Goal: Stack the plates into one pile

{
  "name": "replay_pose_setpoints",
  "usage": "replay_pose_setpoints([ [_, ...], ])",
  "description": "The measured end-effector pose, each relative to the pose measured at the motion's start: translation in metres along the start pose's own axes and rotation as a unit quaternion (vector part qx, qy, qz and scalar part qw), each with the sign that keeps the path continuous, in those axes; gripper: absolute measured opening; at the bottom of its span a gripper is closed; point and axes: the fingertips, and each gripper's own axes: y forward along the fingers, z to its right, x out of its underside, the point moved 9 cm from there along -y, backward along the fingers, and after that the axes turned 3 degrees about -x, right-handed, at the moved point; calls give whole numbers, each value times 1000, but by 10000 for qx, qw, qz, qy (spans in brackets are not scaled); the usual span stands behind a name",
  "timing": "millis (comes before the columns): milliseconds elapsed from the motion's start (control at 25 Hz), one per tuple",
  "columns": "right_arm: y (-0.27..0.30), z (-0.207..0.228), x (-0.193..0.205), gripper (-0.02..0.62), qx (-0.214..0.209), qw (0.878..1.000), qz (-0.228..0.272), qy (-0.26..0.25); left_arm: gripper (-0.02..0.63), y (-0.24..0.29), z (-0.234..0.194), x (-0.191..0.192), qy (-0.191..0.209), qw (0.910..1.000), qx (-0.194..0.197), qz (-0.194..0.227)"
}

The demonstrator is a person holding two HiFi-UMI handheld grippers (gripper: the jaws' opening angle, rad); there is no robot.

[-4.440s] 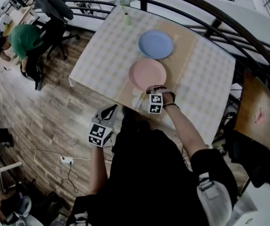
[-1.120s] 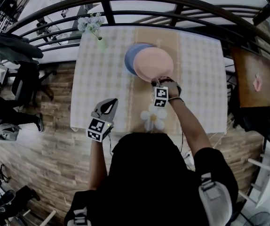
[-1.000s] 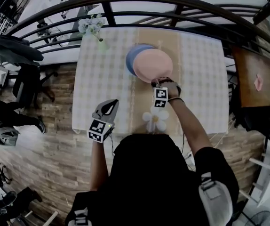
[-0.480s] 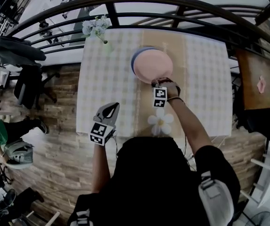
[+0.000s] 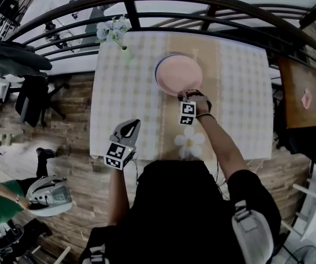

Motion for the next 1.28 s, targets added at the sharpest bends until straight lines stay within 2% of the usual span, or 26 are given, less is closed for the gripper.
replay_pose_setpoints([
  [200,1,0,3,34,37,9999,49,144,0,4,1,-1,18,10000,79,-8],
  [440,-2,-3,8,106,-57,9993,23,369,0,8,5,-3,29,9998,177,-36],
  [600,-9,-6,13,115,-43,9983,74,584,0,15,10,-2,52,9995,296,-82],
  [960,-32,-11,31,83,106,9952,303,921,0,28,40,-14,218,9990,401,-19],
  [1280,-63,-23,65,0,175,9931,469,1057,0,33,77,-21,220,9993,316,-46],
])
